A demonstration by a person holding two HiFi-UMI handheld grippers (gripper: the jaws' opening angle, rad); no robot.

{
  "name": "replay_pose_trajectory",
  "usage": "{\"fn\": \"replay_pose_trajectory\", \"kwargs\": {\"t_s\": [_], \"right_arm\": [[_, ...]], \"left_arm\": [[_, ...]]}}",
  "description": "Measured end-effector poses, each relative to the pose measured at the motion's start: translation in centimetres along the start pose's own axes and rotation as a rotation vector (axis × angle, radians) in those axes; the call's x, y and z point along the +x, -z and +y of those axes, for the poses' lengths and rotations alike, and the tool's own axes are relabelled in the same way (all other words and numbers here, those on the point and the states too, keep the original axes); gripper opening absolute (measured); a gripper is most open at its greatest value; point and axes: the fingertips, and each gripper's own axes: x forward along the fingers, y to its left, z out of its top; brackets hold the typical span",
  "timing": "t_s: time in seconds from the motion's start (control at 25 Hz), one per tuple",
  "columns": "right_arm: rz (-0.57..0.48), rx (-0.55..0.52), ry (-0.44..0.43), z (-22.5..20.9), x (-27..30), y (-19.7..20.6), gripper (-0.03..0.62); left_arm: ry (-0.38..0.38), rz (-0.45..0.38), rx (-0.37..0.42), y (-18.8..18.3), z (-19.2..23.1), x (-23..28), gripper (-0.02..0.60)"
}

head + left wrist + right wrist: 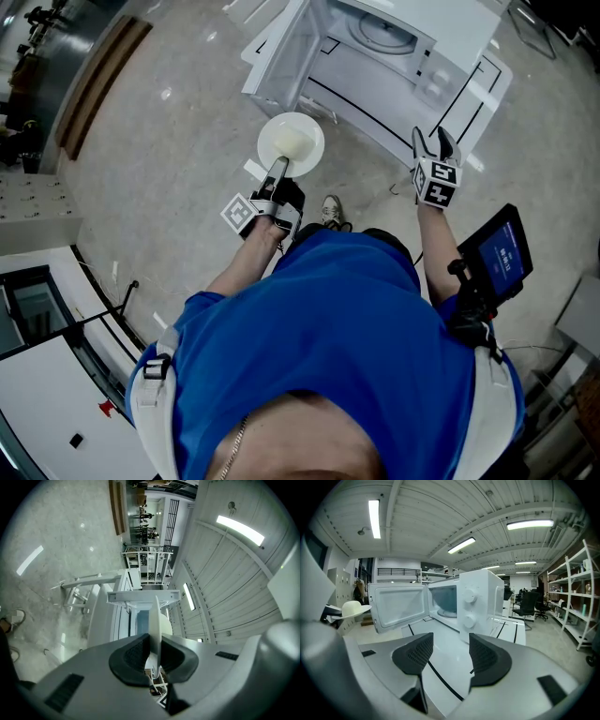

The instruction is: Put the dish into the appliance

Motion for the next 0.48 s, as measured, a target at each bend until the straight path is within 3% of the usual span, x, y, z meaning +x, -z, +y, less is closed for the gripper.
{"fn": "replay_pose_trajectory", "kwargs": {"t_s": [0.48], "right_arm": [[-0.016,0.001,-0.016,0.5,-0.3,-0.5,0.242]], "left_arm": [[-0.005,0.054,-0.002,1.4,0.3,2.1,0.026]]}}
